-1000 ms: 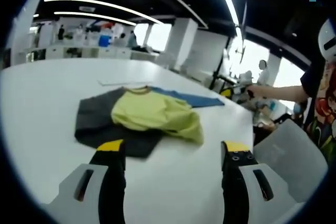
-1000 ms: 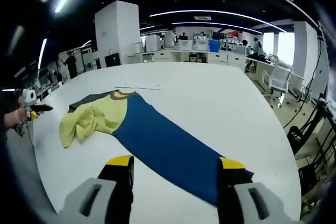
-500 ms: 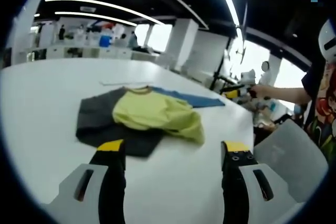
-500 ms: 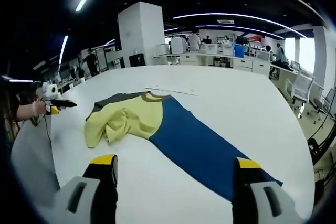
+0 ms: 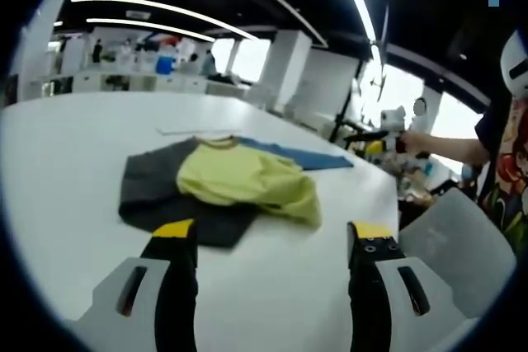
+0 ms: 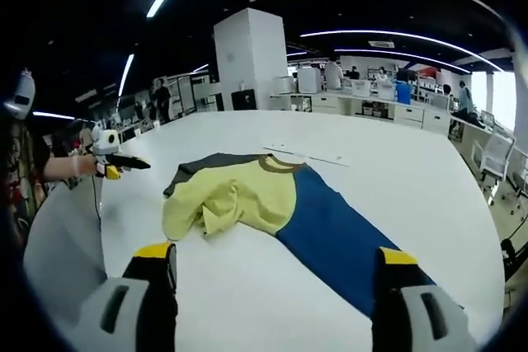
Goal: Fold the garment on the visible template until the final outline fits inside the template.
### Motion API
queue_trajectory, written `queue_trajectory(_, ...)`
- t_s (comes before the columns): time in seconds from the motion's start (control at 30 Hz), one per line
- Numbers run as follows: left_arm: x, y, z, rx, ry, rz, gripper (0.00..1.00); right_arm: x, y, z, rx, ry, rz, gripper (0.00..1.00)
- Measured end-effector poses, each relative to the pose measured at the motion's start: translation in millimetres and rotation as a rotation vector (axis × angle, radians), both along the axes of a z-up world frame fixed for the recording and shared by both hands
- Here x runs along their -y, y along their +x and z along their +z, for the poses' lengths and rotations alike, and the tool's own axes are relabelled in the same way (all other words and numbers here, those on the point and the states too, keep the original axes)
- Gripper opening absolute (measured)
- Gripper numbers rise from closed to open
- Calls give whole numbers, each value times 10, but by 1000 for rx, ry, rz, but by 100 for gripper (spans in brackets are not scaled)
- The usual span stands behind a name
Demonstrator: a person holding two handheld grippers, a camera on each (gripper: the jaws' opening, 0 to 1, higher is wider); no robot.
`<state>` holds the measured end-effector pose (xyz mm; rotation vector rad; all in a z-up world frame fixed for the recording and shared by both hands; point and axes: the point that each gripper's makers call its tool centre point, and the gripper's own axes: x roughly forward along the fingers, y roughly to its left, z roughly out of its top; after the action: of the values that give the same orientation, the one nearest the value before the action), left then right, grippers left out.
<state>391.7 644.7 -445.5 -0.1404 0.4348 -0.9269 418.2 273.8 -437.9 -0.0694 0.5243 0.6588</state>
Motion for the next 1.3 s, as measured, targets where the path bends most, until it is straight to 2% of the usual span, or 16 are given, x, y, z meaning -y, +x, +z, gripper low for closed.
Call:
queue_trajectory(0.13,-5,4,-15,-3,6,0,70,10,26,-36,-6,-14,30,99)
queue_trajectory(0.43,53,68,-147,-23,32,8,66,-178,-18,32,-5,-1,55,99)
queue_trajectory(0.57,48,168,-224,-25,45,24,63,-248,-45,75,1,1,68,99)
queue_trajectory(0.67,25,260,-303,-9,90,45,58,-305,-83,81,-2,1,77,99)
queue_trajectory(0.8,20,344,-403,-60,95,96,57,-334,-105,92,-1,8,80,98)
queue_trajectory(0.93,-21,424,-492,-68,121,120,56,-302,-124,49,-13,-3,83,97)
queue_trajectory(1.07,-114,524,-579,-135,96,189,52,-306,-143,37,-14,7,79,97)
queue_trajectory(1.3,9,488,-668,-146,108,166,48,-397,-198,35,-15,14,92,95)
